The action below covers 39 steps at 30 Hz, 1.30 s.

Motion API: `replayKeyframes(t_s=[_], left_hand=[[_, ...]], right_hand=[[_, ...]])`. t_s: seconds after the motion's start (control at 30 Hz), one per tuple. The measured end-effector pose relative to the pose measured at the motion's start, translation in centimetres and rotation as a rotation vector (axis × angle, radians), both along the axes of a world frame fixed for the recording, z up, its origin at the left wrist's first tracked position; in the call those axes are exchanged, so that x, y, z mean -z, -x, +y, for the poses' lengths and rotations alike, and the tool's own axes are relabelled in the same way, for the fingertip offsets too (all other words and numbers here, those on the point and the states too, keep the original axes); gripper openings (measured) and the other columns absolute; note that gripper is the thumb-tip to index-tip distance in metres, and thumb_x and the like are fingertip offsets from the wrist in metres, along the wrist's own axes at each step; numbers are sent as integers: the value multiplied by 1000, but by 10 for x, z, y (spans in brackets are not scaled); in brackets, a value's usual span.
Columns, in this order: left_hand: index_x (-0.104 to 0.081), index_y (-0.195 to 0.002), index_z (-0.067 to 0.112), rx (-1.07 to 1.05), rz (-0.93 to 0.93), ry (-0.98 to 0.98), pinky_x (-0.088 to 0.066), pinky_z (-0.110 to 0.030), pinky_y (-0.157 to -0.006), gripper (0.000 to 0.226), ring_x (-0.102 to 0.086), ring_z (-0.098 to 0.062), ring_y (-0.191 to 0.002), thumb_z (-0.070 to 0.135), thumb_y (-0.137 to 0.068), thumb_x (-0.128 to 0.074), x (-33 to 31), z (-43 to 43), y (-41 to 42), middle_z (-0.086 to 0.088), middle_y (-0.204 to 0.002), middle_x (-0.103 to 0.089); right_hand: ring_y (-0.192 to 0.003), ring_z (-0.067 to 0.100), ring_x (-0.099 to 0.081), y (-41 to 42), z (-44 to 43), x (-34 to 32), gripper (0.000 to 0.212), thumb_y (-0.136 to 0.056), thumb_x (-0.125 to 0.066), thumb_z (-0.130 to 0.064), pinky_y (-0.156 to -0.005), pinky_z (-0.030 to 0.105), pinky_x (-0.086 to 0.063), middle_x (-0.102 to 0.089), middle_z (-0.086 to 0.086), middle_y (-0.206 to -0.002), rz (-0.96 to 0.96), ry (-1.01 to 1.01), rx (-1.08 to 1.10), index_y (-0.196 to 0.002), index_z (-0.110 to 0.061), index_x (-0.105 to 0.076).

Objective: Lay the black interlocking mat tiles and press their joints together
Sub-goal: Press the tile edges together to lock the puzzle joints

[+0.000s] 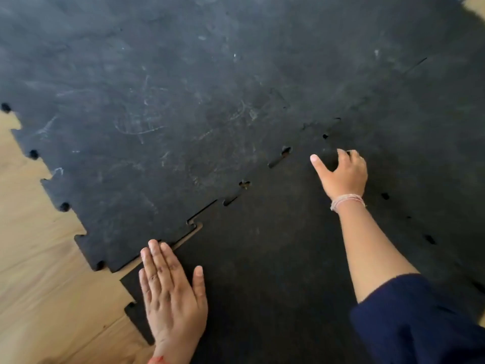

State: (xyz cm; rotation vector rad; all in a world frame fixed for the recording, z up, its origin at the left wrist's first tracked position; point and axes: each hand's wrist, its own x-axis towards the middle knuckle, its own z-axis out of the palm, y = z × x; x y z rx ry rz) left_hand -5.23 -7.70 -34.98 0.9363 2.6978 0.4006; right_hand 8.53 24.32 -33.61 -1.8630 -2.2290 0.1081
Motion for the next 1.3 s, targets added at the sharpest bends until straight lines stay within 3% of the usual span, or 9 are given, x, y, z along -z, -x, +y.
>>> replayKeyframes(t_s=[0.23,0.43,0.67,0.77,0.9,1.0,1.1,1.3], left_hand=[[-7,-142,3,73,61,20,3,-33,-112,67,-5,-27,-139,44,-91,-20,-1,-11,24,-14,-150,-6],[-3,-142,4,106,62,-7,7,-32,-112,66,2,-26,-140,44,-92,-18,-1,-12,31,-11,-151,-1],[1,-142,7,128,68,-7,8,-33,-112,66,7,-25,-139,44,-92,-19,-1,-13,31,-11,-151,2],[-1,-142,5,163,51,-5,6,-34,-113,66,6,-28,-139,43,-92,-20,-5,-14,34,-12,-151,2],[-12,-142,2,271,16,-32,-1,-36,-112,66,-7,-31,-138,42,-91,-27,-9,-4,19,-15,-150,-9],[-16,-141,2,381,14,15,-7,-42,-115,67,-11,-31,-137,45,-91,-26,-8,7,0,-14,-149,-12],[-18,-141,2,437,35,86,-15,-47,-111,67,-12,-31,-137,45,-90,-25,-6,6,-2,-14,-149,-13],[-13,-141,1,494,11,33,0,-37,-112,69,-8,-31,-138,45,-91,-26,3,4,2,-16,-149,-11]], right_hand=[[-112,41,-44,3,-7,1,65,-81,-55,-53,-97,48,-36,-51,25,-120,70,-9,47,-115,4,-56],[-113,45,-42,8,-12,1,66,-87,-50,-50,-99,49,-32,-49,31,-121,25,46,25,-117,8,-52],[-117,41,-42,-7,-8,-7,60,-86,-55,-46,-99,48,-34,-50,24,-125,90,124,-39,-119,4,-53],[-117,43,-41,-6,-9,-9,62,-86,-54,-46,-99,49,-34,-48,27,-126,15,173,-74,-121,5,-50],[-119,45,-39,-3,-6,-11,67,-87,-47,-52,-97,54,-35,-43,28,-131,-114,214,-92,-129,1,-44],[-128,45,-30,1,-8,-15,76,-85,-40,-62,-106,54,-26,-31,27,-144,-217,258,-25,-140,-10,-30],[-130,41,-31,5,-19,-15,92,-80,-47,-65,-108,52,-23,-34,25,-143,-147,233,136,-145,-9,-14],[-126,37,-40,-7,-12,-14,100,-70,-54,-73,-112,45,-17,-45,22,-137,-81,155,171,-134,1,-37]])
